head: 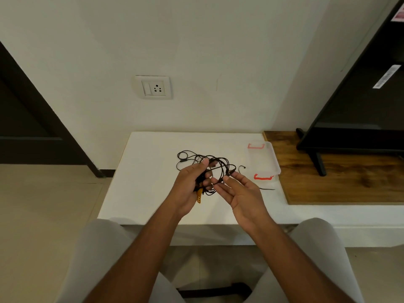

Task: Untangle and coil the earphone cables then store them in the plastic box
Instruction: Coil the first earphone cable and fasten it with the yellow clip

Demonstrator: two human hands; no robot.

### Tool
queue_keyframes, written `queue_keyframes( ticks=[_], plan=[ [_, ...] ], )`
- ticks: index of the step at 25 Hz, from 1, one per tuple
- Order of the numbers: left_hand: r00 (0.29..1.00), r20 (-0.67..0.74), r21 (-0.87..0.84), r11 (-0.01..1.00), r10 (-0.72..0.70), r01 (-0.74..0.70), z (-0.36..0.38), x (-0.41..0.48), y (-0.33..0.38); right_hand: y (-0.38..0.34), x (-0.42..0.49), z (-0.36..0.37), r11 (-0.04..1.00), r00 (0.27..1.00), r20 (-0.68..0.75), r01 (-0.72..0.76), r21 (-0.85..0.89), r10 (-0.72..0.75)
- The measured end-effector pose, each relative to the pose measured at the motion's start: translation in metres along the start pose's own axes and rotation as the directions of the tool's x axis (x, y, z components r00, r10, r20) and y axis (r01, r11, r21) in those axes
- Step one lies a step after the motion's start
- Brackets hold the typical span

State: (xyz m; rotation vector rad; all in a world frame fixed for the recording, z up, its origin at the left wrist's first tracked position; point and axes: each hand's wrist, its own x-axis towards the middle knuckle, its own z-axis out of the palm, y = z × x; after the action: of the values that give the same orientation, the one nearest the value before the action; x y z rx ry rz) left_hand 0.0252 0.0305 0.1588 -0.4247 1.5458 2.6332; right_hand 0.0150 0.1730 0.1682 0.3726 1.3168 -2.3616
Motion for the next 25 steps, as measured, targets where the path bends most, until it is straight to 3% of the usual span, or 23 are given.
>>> queue_keyframes(
  ticks=[3, 6, 8, 9, 11, 12, 14, 16, 18, 20, 22, 25],
  plan=[
    [0.983, -0.172, 0.052, 0.997, 0.071, -0.063, 0.006, 0.001, -0.006, 0.003, -0.001, 0.000, 1.000, 1.000, -0.012, -0.010, -0.017, 0.010],
    [0.946, -0.311, 0.124, 0.991, 0.093, -0.057, 0.008, 0.001, -0.008, 0.003, -0.002, -0.001, 0.950, 0.998, -0.017, -0.062, -0.307, 0.059],
    [0.938, -0.331, 0.202, 0.979, 0.106, -0.039, 0.007, 0.001, -0.005, 0.006, 0.000, -0.005, 0.818, 0.998, -0.043, -0.070, -0.571, 0.056],
    [0.942, -0.315, 0.256, 0.966, 0.113, -0.030, 0.006, 0.000, -0.004, 0.007, 0.001, -0.007, 0.724, 0.999, -0.027, 0.008, -0.690, -0.036],
    [0.964, -0.236, 0.390, 0.921, 0.122, -0.021, 0.004, -0.002, 0.000, 0.006, 0.008, -0.013, 0.503, 0.951, 0.157, 0.276, -0.819, -0.266],
    [0.976, -0.184, 0.461, 0.887, 0.119, -0.022, 0.004, -0.003, 0.002, 0.003, 0.013, -0.015, 0.428, 0.919, 0.283, 0.380, -0.820, -0.274],
    [0.989, -0.089, 0.568, 0.822, 0.117, -0.046, 0.005, -0.005, 0.004, -0.001, 0.018, -0.013, 0.456, 0.887, 0.449, 0.446, -0.770, -0.110],
    [0.993, -0.067, 0.602, 0.798, 0.097, -0.037, 0.005, -0.008, 0.006, -0.005, 0.018, -0.013, 0.596, 0.896, 0.443, 0.354, -0.721, 0.004],
    [0.997, -0.075, 0.619, 0.784, 0.014, 0.036, 0.003, -0.010, 0.008, -0.005, 0.014, -0.014, 0.655, 0.918, 0.391, 0.256, -0.711, 0.066],
    [0.996, -0.043, 0.651, 0.754, -0.079, 0.088, 0.000, -0.011, 0.009, -0.001, 0.012, -0.017, 0.591, 0.948, 0.317, 0.234, -0.772, 0.040],
    [0.992, -0.019, 0.694, 0.712, -0.126, 0.104, -0.001, -0.011, 0.008, 0.002, 0.014, -0.021, 0.480, 0.960, 0.270, 0.273, -0.834, -0.077],
    [0.987, -0.029, 0.732, 0.669, -0.159, 0.129, -0.001, -0.011, 0.006, 0.010, 0.018, -0.022, 0.372, 0.917, 0.385, 0.395, -0.840, -0.106]
  ],
)
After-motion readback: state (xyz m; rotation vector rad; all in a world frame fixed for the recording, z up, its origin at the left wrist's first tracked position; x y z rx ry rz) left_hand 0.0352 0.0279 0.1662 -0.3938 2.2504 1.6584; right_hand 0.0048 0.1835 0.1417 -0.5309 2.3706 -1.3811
